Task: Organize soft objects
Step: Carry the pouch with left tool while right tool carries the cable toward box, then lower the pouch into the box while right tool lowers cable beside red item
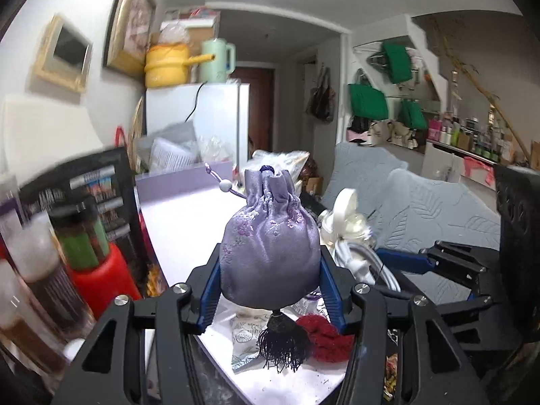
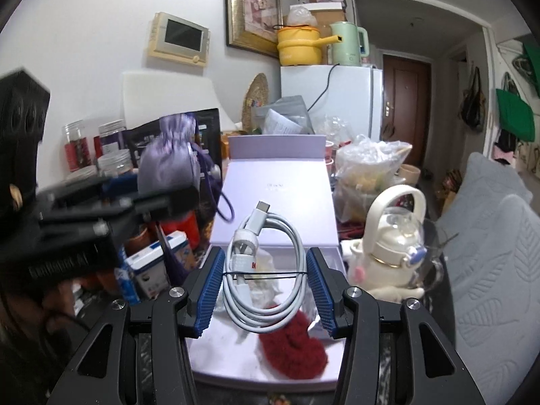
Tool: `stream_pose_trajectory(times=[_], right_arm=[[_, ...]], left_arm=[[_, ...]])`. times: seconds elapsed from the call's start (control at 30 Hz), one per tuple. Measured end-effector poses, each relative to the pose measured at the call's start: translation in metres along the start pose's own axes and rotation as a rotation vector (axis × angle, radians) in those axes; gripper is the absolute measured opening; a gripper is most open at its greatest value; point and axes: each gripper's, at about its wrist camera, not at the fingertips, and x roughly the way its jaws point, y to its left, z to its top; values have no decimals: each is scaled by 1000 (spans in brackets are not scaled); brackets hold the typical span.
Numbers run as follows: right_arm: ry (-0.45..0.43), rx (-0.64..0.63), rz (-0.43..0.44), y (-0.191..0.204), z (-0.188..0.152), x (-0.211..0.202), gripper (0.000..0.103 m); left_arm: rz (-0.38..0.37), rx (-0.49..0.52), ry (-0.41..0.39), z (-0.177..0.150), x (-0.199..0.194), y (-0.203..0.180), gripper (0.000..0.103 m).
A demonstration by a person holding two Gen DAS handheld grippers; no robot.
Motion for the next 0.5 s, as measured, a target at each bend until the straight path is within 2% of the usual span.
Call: stream_pose_trajectory(times=[0.17,0.27,0.5], right_arm=[[37,18,-16,-12,-14,30,49],[71,5,-47,-14,-24,44,49],[132,35,-88,-21,-54,64,49]], left_arm=[[31,-74,60,-27,39,8,51],[44,-67,132,-46,62,10,51],[45,-40,250,-82,83,3,51]])
